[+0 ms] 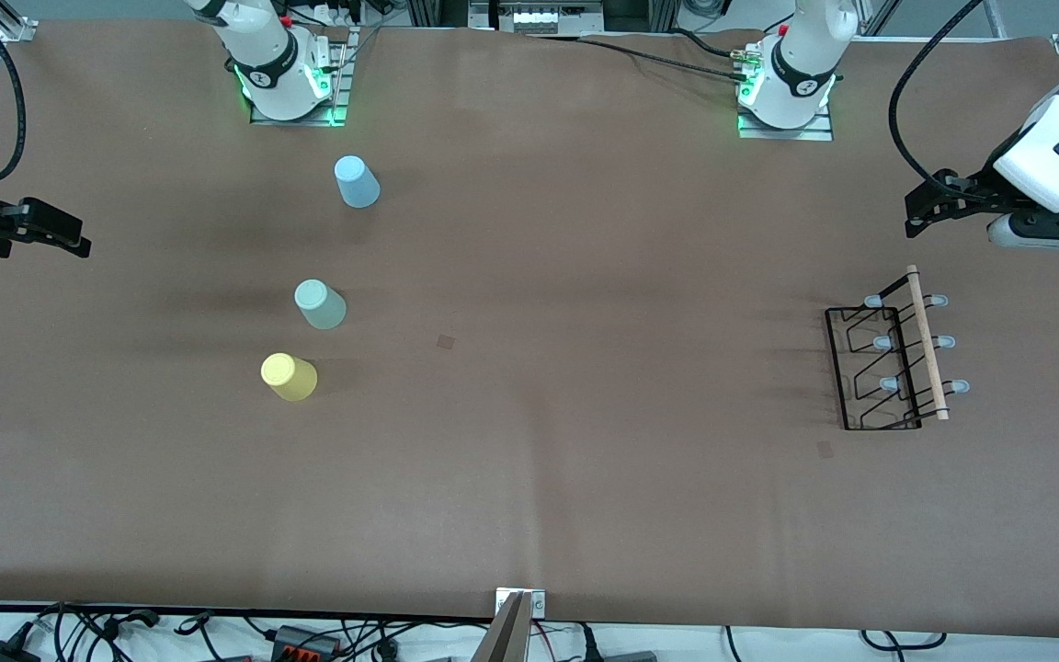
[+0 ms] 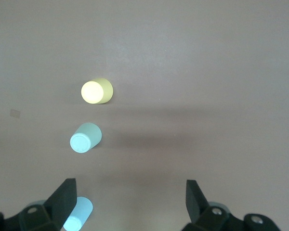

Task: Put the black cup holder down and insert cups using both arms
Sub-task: 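Move the right gripper toward the teal cup, then grasp the teal cup with the right gripper while the left gripper reaches the holder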

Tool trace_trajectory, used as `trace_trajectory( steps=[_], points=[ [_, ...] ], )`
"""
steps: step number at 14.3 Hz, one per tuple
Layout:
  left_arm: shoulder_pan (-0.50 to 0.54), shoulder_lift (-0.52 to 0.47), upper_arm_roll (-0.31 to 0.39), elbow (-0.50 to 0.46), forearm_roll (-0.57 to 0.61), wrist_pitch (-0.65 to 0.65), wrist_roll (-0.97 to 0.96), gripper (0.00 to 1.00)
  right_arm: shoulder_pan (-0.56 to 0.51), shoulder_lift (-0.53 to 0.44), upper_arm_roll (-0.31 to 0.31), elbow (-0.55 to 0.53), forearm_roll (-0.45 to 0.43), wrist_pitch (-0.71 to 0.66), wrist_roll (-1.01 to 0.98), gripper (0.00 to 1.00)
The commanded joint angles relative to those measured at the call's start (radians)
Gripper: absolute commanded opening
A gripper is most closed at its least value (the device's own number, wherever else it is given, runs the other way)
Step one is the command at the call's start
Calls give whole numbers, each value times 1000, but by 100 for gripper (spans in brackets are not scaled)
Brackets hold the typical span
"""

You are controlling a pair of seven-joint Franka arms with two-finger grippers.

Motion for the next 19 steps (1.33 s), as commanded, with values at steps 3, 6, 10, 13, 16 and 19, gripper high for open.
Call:
trace_trajectory(
  steps=[3, 6, 10, 13, 16, 19],
  points=[
    [13, 15, -10, 31, -25, -22, -2, 100, -10, 6, 7, 20, 7, -9, -21, 100],
    [13, 15, -11, 31, -25, -23, -2, 100, -9, 9, 7, 20, 2, -8, -24, 100],
    [11, 26, -11, 33, -23, -20, -13, 100, -9, 83, 7, 2, 1, -24, -21, 100],
    [11, 33, -11, 33, -25, -61, -8, 100, -9, 123, 7, -39, 1, -17, -16, 100],
    [20, 42, -10, 33, -25, -89, -11, 100, 17, 50, 17, -264, 1, 196, -5, 100],
    [25, 93, -1, 33, -14, -89, 1, 100, 65, -78, 19, -602, 1, 514, -2, 100]
  ],
)
